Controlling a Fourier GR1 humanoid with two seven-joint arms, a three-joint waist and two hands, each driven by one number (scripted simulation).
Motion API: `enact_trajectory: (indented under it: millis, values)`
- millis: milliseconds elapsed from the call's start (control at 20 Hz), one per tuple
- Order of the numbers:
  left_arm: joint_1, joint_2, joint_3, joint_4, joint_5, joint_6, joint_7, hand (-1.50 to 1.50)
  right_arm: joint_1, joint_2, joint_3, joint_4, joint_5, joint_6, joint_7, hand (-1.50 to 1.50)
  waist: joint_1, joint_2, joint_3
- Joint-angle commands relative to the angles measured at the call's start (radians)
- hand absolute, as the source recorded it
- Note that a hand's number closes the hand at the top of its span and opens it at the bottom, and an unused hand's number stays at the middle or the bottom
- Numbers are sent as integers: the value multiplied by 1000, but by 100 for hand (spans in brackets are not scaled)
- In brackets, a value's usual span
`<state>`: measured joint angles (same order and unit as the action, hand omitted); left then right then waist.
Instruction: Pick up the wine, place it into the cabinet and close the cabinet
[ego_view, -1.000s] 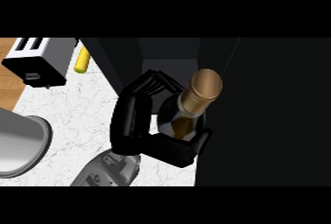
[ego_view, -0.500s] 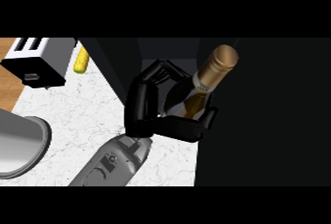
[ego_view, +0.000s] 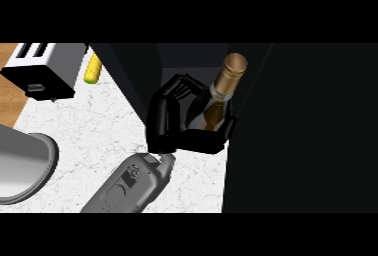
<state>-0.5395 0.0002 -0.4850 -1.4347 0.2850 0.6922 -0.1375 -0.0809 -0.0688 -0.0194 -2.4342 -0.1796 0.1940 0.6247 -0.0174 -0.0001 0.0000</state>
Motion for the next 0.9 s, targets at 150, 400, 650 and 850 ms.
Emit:
enact_trajectory:
  millis: [150,400,650,850]
  values:
    - [-12,0,14,146,65,-33,-134,150,-8,4,8,-132,-53,-45,81,-150,2,1,0]
    - [7,0,-28,148,-40,-5,-102,150,4,3,-1,-130,-60,-43,63,-150,9,-2,0]
    - [-60,0,21,324,39,18,-258,150,22,-13,-32,-60,-103,9,9,-150,0,2,0]
    - [-6,0,52,292,28,-3,-257,150,70,-7,-48,-149,-127,-9,51,-150,3,-1,0]
